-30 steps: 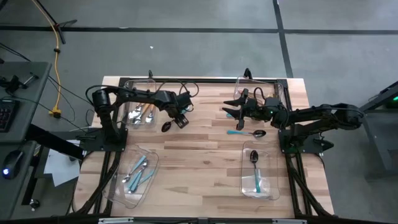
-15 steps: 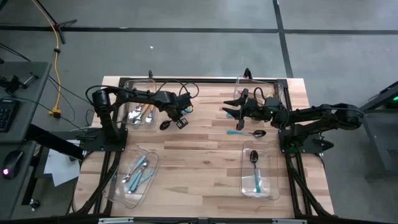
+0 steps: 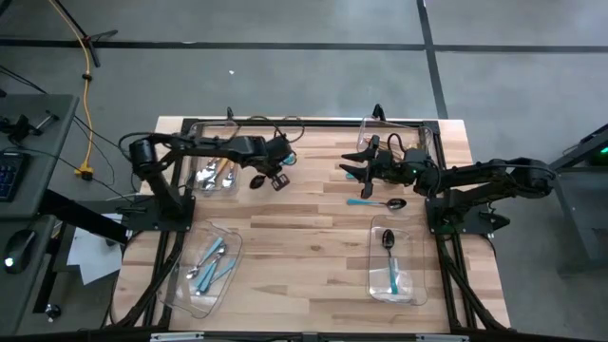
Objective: Sort silverware by color (type)
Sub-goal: Put the blue spoon into the bottom right transparent bin
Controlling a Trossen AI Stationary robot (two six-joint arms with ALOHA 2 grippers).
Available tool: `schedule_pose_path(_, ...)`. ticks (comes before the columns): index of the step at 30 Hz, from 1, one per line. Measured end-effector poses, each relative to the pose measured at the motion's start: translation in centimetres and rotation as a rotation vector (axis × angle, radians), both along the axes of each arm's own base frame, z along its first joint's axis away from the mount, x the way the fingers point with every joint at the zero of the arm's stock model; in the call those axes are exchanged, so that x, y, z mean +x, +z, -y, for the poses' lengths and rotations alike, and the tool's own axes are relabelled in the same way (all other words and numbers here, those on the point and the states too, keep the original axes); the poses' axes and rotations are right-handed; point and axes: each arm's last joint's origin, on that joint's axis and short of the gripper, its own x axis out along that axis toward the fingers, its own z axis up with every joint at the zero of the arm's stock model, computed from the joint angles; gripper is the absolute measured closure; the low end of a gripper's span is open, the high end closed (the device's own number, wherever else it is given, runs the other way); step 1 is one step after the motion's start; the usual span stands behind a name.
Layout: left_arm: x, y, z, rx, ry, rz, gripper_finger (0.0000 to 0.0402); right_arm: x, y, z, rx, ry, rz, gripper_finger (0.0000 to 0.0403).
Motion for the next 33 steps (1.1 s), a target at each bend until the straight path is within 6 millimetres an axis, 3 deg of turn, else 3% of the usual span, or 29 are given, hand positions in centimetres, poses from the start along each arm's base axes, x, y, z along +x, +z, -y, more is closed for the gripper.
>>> schedule_pose_path(6,0.2,5.4,1.9,0.153,-0.109,0.363,0.0399,0.0,-0.1,0.0,-0.003,0.000,-0.012,0.0284)
schedule_pose_path(12,-2.7,8.9,5.4,0.304,-0.250,0.828,0.0400,0.0,-0.2,0.0,-0.001,0.005,-0.022,0.0284)
schedule_pose_path(16,-5.6,8.4,7.0,0.349,-0.345,1.120,0.0400,0.0,-0.1,0.0,0.018,0.007,-0.010,0.0284)
schedule_pose_path(20,-7.8,7.2,7.7,0.375,-0.414,1.306,0.0401,0.0,0.0,0.0,0.020,0.009,-0.002,0.0284)
schedule_pose_path(24,-8.9,5.6,8.1,0.368,-0.455,1.332,0.0401,0.0,0.0,0.0,0.017,0.014,0.003,0.0284)
schedule_pose_path(33,-9.0,5.7,8.0,0.366,-0.482,1.351,0.0401,0.0,0.1,0.0,0.014,0.014,0.010,0.0284)
